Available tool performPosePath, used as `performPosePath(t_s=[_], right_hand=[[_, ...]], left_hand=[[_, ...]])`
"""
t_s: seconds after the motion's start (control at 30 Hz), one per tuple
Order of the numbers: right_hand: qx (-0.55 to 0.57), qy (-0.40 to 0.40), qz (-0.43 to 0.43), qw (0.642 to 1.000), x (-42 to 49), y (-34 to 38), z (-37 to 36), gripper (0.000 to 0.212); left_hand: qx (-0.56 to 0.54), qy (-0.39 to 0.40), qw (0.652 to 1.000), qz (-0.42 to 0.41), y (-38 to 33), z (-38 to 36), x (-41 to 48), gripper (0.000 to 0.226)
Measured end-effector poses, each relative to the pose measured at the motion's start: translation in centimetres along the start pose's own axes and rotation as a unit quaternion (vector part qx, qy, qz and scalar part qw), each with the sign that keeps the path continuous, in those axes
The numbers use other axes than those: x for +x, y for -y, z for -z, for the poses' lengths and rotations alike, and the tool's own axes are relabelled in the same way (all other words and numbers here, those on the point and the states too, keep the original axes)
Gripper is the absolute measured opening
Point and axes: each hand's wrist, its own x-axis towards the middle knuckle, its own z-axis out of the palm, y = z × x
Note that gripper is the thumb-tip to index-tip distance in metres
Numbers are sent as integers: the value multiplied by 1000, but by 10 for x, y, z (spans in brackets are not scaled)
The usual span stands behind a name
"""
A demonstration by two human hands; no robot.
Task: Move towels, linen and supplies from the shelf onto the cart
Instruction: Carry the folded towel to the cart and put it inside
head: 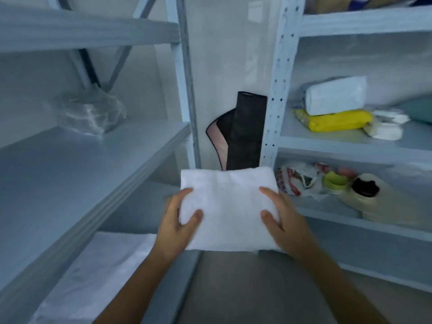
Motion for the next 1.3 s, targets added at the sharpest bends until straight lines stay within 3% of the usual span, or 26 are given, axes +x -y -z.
performPosePath(t_s=[0.33, 0.67, 1.0, 1.3], right_hand=[[-39, -132, -108, 985, -186, -97, 171, 51], [-85, -269, -244, 928, -355, -155, 317, 49], [-139, -386, -373, 832, -457, -202, 420, 49], [-164, -479, -426, 750, -475, -276, 532, 61]], left_hand=[[-59, 126, 990, -32, -107, -213, -88, 54], [-98, 276, 950, -105, -231, -406, -163, 44], [-172, 434, 873, -142, -318, -588, -204, 44], [-275, 533, 785, -154, -409, -780, -203, 45]])
